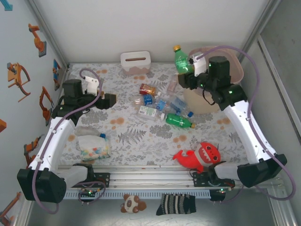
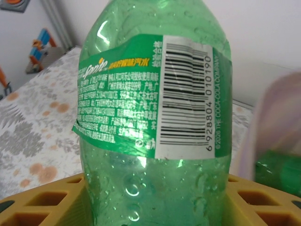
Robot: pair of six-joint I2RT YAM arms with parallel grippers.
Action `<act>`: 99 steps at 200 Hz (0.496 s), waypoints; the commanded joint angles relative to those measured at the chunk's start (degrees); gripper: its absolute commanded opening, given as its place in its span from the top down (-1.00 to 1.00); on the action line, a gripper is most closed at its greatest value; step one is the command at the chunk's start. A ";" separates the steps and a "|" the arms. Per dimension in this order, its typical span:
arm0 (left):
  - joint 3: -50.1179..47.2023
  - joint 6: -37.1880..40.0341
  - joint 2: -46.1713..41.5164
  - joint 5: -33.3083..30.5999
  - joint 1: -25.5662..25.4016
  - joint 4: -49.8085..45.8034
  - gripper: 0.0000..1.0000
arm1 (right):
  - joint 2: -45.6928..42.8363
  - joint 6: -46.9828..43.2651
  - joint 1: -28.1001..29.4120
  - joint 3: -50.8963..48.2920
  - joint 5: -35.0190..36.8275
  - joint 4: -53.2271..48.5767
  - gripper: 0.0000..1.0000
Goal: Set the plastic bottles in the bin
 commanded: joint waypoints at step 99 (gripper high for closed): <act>0.25 -0.35 1.21 1.97 0.58 0.90 -0.64 | 12.03 3.77 -11.53 20.25 16.90 -25.46 0.06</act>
